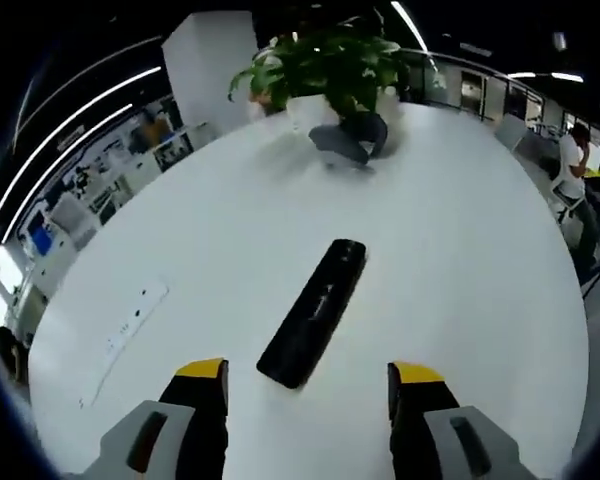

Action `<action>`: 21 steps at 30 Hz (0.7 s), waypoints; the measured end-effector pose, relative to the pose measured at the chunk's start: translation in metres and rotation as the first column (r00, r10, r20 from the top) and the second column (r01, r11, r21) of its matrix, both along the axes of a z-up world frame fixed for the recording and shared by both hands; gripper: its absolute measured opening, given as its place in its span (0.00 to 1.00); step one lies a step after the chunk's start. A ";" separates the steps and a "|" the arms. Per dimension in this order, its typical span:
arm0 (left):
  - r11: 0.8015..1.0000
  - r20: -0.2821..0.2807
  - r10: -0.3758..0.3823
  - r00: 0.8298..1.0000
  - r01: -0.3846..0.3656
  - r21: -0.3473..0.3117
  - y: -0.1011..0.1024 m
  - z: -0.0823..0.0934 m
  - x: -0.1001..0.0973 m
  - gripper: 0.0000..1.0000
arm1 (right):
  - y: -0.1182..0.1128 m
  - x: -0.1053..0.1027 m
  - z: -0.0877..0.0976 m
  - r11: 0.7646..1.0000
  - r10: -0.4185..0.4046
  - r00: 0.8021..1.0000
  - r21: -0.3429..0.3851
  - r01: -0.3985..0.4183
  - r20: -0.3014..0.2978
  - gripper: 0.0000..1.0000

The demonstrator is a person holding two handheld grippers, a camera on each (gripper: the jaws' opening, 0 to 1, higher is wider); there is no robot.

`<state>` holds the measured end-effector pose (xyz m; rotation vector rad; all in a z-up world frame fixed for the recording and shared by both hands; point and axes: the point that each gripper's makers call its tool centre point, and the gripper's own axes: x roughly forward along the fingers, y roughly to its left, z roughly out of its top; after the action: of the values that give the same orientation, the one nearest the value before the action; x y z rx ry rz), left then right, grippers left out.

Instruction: Press the specified remote control buttons in sequence, fully releasing each button before pressing the next.

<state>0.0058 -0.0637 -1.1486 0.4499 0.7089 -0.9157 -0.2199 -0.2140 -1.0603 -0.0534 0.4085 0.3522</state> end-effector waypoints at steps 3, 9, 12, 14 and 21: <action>0.998 0.027 0.023 0.999 -0.021 -0.065 -0.004 0.012 -0.013 0.73 | 0.002 -0.001 0.003 1.000 0.010 1.000 -0.018 -0.010 0.019 0.91; 0.989 0.057 0.063 0.996 -0.054 -0.140 0.003 0.031 -0.047 0.85 | 0.004 -0.001 0.002 1.000 0.021 1.000 -0.019 -0.020 0.017 0.94; 0.971 0.064 0.119 0.991 -0.103 -0.214 0.009 0.045 -0.062 0.91 | 0.003 -0.001 0.001 1.000 0.017 1.000 -0.014 -0.017 0.013 0.97; 0.967 0.073 0.144 0.987 -0.124 -0.222 0.017 0.051 -0.073 0.94 | 0.003 -0.001 0.003 1.000 0.015 1.000 -0.009 -0.015 0.019 0.99; 0.916 0.077 0.287 0.955 -0.250 -0.315 0.037 0.075 -0.100 1.00 | 0.000 0.000 0.001 1.000 0.005 1.000 0.014 -0.005 0.001 0.99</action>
<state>-0.0940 -0.0270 -1.0737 0.1286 0.4928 -0.7129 -0.2203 -0.2142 -1.0590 -0.0410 0.4045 0.3595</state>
